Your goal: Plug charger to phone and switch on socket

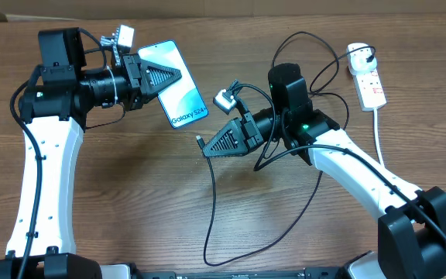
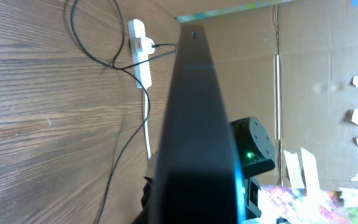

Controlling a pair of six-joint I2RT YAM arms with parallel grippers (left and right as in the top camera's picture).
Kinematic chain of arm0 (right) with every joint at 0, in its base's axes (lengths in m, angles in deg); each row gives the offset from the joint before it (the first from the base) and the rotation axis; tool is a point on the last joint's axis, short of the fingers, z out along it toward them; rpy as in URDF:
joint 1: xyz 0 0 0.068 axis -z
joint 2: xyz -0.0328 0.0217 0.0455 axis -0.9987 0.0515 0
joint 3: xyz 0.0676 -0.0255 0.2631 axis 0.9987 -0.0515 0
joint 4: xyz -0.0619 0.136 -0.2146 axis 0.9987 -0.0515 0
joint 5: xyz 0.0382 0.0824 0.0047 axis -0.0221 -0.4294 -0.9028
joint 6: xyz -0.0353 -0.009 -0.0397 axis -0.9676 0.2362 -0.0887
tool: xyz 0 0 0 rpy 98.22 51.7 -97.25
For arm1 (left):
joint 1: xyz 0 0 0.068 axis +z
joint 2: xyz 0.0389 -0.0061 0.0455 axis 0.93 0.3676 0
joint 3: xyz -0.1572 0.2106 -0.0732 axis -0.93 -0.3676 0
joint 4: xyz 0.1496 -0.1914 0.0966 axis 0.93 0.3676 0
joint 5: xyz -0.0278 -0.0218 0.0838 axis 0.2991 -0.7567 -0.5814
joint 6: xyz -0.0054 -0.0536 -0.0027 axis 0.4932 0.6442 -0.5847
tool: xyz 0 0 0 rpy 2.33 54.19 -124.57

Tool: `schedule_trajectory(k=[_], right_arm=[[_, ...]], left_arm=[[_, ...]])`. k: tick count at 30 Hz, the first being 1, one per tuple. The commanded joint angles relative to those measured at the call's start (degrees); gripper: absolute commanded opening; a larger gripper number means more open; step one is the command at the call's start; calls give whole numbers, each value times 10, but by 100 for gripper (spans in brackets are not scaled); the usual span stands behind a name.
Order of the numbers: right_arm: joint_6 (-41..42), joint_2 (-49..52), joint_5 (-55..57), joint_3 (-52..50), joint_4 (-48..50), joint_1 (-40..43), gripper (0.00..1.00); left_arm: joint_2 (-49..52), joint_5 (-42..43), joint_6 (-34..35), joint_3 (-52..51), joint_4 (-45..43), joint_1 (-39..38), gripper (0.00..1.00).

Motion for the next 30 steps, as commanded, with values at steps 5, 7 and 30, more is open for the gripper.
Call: schedule_trajectory(k=[5,7,30], right_arm=[[16,-17,5,11,7,3,4],[23,-17,6,11,12,3,4],[40,-17,6,11,33,3,4]], left_arm=[[-5,14,-24,3,27,1,4],[-5,1,-38,3,47,1,4],[-2,-15,-54,3,63,1,4]])
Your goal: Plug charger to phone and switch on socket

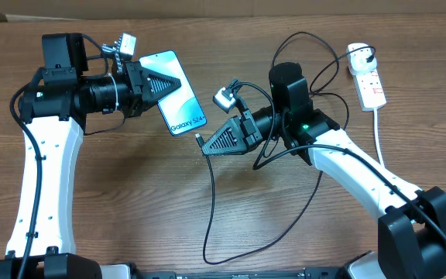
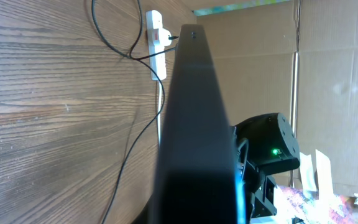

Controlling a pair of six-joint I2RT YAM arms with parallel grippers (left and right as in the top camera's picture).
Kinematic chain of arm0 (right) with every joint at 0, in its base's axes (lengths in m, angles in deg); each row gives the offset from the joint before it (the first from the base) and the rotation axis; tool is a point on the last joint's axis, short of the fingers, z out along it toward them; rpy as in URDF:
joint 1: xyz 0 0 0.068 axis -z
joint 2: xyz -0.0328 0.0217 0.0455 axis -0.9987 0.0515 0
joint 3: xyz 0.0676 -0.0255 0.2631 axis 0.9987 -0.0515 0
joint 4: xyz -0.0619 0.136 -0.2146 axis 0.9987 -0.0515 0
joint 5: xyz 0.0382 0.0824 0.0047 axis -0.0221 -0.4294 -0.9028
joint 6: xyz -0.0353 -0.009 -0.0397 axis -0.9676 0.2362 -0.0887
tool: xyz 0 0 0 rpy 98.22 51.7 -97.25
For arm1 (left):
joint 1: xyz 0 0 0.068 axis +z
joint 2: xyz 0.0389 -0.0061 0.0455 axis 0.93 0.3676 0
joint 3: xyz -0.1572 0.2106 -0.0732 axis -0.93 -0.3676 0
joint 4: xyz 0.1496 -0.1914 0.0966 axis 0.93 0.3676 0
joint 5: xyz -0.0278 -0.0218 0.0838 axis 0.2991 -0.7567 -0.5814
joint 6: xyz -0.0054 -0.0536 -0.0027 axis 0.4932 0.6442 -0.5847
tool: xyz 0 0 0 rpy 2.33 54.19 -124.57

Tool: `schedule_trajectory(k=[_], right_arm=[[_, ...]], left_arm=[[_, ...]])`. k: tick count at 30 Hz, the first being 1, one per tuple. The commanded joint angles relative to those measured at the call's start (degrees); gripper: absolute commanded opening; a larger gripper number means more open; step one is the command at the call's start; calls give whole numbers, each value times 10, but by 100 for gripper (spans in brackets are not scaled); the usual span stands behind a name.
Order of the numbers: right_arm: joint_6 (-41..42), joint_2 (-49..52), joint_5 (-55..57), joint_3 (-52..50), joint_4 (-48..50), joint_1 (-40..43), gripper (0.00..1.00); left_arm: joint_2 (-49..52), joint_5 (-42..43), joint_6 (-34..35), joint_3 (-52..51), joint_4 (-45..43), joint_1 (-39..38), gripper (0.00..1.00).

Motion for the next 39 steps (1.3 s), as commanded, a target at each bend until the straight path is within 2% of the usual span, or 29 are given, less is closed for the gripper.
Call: schedule_trajectory(k=[1,9,16,39], right_arm=[[4,-17,0,11,5,3,4],[4,-17,0,11,18,-7,4],[54,-17,0,11,80,-10,4],[53,-17,20,11,62,-23,4]], left_arm=[[-2,14,-10,3,-2,1,4],[-2,15,-7,3,6,1,4],[-1,15,-6,3,9,1,4],[-1,16,2,3,9,1,4]])
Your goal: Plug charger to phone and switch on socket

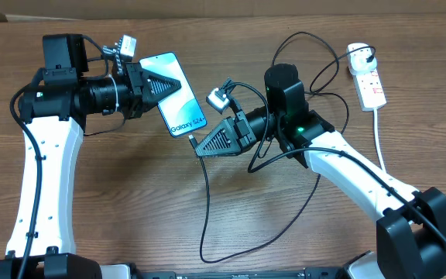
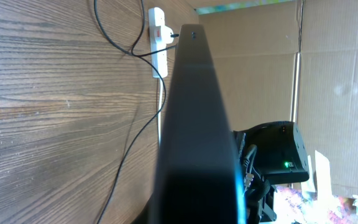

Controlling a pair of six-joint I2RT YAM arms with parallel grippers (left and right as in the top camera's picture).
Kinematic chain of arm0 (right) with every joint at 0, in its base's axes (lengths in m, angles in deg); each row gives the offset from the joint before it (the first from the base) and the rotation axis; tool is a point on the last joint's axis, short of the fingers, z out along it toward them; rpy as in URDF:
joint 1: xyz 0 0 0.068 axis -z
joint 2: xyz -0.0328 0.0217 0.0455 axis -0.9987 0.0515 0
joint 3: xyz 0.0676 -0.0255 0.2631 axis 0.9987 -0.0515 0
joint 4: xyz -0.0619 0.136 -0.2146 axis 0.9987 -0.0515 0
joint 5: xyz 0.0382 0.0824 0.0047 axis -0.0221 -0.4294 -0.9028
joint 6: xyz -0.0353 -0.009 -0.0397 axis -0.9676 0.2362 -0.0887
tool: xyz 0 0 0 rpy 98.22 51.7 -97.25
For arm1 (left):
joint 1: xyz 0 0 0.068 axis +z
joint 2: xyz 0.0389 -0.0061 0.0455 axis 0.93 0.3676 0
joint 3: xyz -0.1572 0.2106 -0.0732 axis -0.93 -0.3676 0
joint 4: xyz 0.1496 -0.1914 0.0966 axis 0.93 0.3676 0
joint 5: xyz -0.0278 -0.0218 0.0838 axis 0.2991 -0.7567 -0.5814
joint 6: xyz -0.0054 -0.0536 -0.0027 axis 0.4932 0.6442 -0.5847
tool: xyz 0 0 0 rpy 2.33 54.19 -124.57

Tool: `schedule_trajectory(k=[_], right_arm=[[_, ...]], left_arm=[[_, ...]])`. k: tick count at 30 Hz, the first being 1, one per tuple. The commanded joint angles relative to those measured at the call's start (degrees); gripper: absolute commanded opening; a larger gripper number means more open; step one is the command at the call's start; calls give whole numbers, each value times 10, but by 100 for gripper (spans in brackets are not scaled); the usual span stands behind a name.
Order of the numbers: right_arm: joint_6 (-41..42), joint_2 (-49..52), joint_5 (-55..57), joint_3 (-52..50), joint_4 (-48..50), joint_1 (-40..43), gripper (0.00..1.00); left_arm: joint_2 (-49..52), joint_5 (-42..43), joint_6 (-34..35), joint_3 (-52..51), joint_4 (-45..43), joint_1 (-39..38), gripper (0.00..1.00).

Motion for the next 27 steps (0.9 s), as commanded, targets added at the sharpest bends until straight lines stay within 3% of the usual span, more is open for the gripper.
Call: schedule_trajectory(k=[1,27], right_arm=[[2,-17,4,11,7,-3,4],[3,-17,3,11,11,-2,4]], left_arm=[[-1,18,1,3,-2,1,4],[-1,18,-10,3,12,2,4]])
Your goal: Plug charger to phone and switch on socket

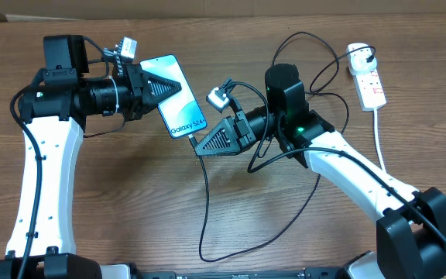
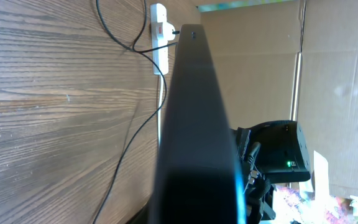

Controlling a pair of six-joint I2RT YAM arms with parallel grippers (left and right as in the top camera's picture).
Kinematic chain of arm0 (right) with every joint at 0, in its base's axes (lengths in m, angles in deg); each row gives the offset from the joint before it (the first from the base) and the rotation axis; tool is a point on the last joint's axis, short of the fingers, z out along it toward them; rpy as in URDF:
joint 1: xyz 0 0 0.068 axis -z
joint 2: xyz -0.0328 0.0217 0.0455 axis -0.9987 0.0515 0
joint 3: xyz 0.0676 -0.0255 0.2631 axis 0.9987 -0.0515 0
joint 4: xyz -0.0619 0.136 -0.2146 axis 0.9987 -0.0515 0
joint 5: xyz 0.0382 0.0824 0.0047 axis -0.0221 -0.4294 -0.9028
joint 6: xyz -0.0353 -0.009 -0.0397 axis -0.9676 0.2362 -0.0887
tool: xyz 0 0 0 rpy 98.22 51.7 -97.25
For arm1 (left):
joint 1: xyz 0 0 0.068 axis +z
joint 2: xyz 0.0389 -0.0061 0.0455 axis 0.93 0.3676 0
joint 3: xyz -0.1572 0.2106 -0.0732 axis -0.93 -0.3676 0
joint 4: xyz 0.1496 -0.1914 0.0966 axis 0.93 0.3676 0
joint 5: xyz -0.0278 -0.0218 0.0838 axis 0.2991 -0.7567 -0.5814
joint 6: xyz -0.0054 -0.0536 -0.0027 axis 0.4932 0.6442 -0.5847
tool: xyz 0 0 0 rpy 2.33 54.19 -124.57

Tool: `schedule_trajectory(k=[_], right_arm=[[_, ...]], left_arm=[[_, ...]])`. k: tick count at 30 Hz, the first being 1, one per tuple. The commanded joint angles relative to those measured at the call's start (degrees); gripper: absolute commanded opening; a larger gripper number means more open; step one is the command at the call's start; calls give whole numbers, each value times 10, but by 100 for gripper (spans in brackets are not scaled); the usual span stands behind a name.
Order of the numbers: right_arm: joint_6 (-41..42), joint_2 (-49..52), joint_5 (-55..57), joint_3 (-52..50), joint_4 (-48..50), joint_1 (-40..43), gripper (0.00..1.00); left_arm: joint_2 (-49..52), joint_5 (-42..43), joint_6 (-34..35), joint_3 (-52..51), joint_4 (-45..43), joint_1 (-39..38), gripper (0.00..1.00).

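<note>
The phone (image 1: 178,106), blue screen up and marked Galaxy S24, is held off the table by my left gripper (image 1: 155,86), shut on its upper end. In the left wrist view the phone (image 2: 194,124) is a dark edge-on slab filling the middle. My right gripper (image 1: 205,146) is shut on the charger plug (image 1: 193,140), whose tip sits just at the phone's lower end. The black cable (image 1: 207,209) trails down from it. The white socket strip (image 1: 367,77) lies at the far right, with a plug in it.
The black cable loops over the table in front of my right arm and behind it toward the socket strip (image 2: 159,37). Cardboard walls stand beyond the table's far edge. Bare wooden tabletop (image 1: 130,209) lies between the arms.
My right gripper with the plug has edged slightly closer to the phone's lower end. The left gripper and phone stay in place.
The left gripper held the phone up with the right gripper's plug a short way off to the right. The phone then shifted a little left and tilted. Later the right gripper stood closer, its plug near the phone's lower end, and now touches it.
</note>
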Motion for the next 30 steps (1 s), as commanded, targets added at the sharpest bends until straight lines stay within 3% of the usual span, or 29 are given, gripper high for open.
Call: schedule_trajectory(k=[1,30], right_arm=[[3,-17,0,11,4,-2,4],[5,-17,-1,11,4,3,4]], left_arm=[[-1,18,-10,3,-1,2,4],[-1,53,-33,3,16,2,4]])
